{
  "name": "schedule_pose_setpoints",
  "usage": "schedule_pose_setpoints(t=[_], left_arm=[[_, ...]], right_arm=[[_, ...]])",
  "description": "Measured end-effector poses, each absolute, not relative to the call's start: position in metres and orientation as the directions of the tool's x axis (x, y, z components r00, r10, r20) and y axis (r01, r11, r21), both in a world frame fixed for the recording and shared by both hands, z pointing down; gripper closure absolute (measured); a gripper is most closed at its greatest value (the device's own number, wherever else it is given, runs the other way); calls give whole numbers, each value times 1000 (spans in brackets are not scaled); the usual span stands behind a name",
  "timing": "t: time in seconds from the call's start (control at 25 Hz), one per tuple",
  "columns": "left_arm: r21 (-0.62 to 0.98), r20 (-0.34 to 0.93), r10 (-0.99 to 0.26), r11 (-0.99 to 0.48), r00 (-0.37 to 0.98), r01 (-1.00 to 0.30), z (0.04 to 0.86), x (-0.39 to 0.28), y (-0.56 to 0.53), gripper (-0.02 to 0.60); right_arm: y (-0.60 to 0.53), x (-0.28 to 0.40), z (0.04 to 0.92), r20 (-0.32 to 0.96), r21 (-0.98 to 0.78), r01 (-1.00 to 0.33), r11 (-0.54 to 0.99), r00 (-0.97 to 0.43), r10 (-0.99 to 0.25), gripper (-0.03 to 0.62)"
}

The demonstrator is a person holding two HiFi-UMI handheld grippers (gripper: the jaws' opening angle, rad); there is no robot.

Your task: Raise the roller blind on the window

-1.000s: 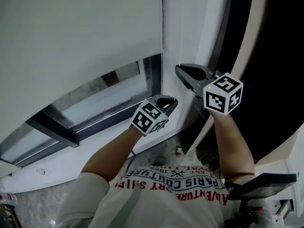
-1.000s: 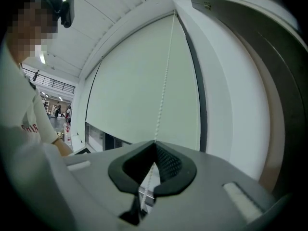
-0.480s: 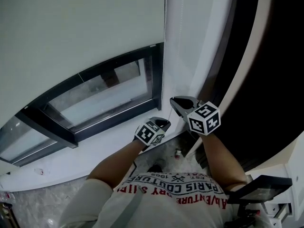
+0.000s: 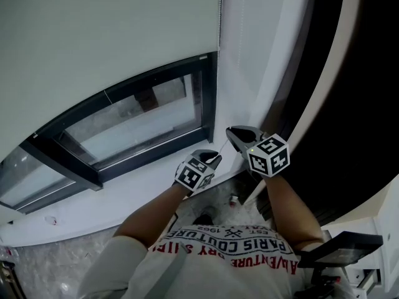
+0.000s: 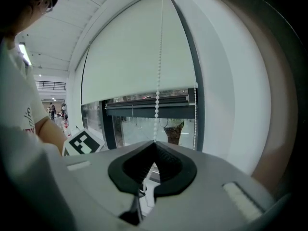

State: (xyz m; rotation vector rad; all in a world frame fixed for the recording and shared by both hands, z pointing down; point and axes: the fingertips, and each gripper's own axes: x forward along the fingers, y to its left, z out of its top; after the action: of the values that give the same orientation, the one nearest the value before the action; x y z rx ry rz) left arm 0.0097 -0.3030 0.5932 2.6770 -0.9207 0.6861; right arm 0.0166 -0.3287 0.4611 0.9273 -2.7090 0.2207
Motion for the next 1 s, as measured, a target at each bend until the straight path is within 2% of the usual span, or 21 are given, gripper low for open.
schedule_pose_setpoints(t=[0.28,0.44,0.56,0.64,0.76,1.0], left_arm=[[75,311,-575,-779,757,-623,479,-12,-317,517],[112,175,-552,-811,815,-574,394,-12,-321,515],[84,100,-523,-843,846,-531,334,0,-317,515],[61,66,-508,-857,859,-511,304,7,-318,514],[42,39,-485,-873,874,-486,270,15,-321,478],[6,-2,-474,-880,880,-474,224,24,-316,479]], right_arm=[[-323,16,461,303,-69,-617,784,-761,-573,588],[-316,15,460,308,-75,-608,791,-768,-561,588],[-305,14,456,298,-83,-596,799,-780,-551,588],[-299,11,454,284,-107,-582,806,-795,-536,588],[-290,4,449,272,-120,-565,816,-810,-520,588],[-276,-2,446,278,-102,-562,821,-809,-519,588]])
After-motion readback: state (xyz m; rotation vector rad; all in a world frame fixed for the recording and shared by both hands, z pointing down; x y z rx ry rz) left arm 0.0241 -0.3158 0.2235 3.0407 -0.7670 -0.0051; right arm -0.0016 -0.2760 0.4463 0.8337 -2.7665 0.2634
